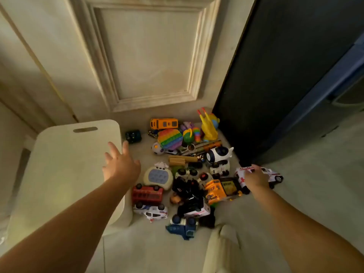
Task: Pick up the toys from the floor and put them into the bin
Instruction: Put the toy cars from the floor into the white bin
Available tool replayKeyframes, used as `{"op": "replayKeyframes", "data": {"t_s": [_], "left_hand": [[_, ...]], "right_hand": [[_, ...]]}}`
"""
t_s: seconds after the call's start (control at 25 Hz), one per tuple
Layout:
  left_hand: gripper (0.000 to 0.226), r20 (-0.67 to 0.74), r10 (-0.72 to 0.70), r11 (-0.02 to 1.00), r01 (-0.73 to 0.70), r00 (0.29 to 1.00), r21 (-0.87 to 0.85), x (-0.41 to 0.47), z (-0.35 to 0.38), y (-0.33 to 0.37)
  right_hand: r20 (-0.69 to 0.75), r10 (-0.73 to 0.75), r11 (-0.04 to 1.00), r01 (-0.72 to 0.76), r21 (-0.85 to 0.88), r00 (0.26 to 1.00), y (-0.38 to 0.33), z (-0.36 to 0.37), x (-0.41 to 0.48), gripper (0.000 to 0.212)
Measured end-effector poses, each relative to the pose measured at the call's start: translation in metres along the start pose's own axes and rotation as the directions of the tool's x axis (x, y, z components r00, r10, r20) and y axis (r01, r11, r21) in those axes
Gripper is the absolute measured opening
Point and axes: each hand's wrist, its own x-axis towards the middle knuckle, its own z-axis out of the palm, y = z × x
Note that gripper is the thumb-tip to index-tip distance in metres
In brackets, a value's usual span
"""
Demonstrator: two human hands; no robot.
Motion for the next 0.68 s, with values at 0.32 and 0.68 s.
{"op": "replayKeyframes", "data": {"t_s": [0.32, 0.68], "left_hand": [[0.074, -0.069, 0.582, 0.797, -0.552, 0.810, 0.245, 0.010, 0.054, 0.054], [0.078, 0.071, 0.689, 0.697, -0.686, 0.721, 0.207, -0.006, 0.092, 0.091]], "right_hand": [[0.088, 0.086, 0.990, -0.076, -0.116, 0.992, 0.050, 0.037, 0.053, 0.079], [0.045, 0.055, 0.998, -0.054, -0.026, 0.997, 0.056, 0.052, 0.071, 0.100]]}}
